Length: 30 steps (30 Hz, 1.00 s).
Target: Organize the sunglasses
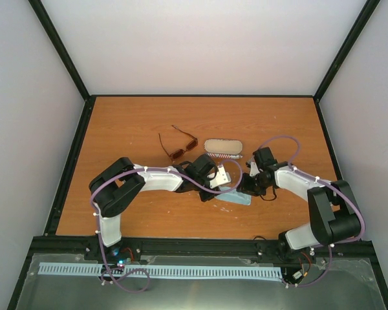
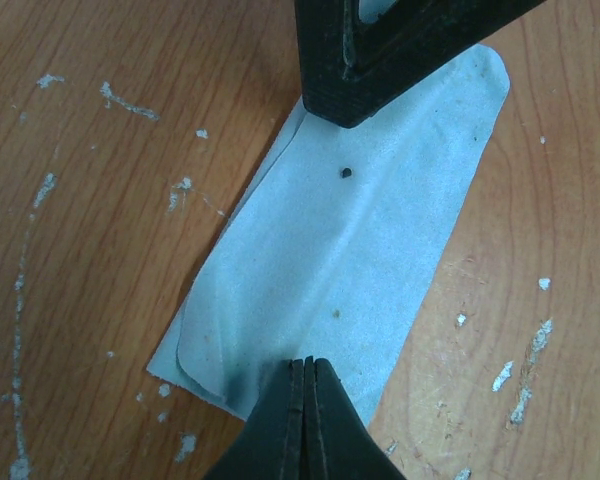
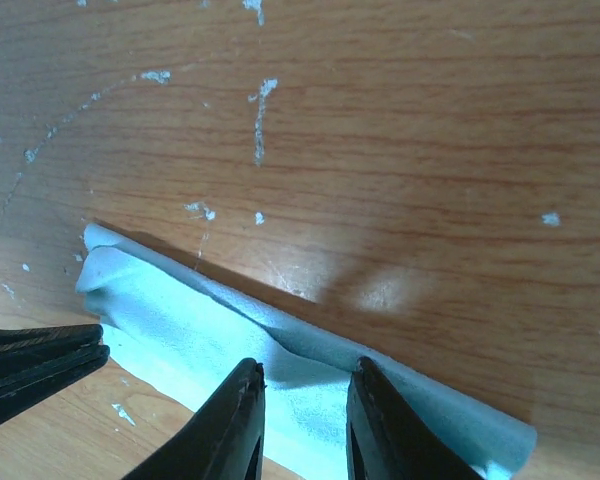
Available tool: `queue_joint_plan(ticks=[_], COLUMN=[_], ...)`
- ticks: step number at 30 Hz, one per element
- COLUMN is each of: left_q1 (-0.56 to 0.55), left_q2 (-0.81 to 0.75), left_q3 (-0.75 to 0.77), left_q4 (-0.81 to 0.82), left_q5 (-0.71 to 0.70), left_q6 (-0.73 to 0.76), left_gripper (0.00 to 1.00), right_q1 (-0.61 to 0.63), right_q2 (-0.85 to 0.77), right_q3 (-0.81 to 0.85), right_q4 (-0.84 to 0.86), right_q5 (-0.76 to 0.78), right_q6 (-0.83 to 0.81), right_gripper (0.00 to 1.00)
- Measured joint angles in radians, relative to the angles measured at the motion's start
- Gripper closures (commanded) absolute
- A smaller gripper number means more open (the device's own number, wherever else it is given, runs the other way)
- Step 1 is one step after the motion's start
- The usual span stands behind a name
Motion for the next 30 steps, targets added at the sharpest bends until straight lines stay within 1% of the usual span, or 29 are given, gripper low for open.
queue_joint_plan(ticks=[7, 13, 19, 26, 30], left_q1=[0.0, 0.0, 0.0, 0.0, 0.0], left_q2=[0.0, 0.0, 0.0, 0.0, 0.0], left_q3=[0.0, -0.003, -0.004, -0.004, -0.004], left_q4=[0.0, 0.0, 0.0, 0.0, 0.0], left_q5=[-0.001, -0.004, -0.004, -0.004, -0.004], left_q6=[0.0, 0.0, 0.0, 0.001, 0.001], left_gripper=[1.0, 0.99, 1.0, 0.99, 1.0], right_q1=[0.0, 0.0, 0.0, -0.01, -0.027], right_q2=[0.024, -0.01, -0.01, -0.042, -0.062], right_q3=[0.024, 0.043, 0.061, 0.06, 0.046], right_q4=[-0.033, -0.065, -0.073, -0.111, -0.117], right_q5=[0.002, 0.038, 0.064, 0.179, 0.223], right_q6=[-0.029, -0.038, -0.047, -0.021, 0.001], right_gripper=[0.77, 0.76, 0.77, 0.78, 0.81])
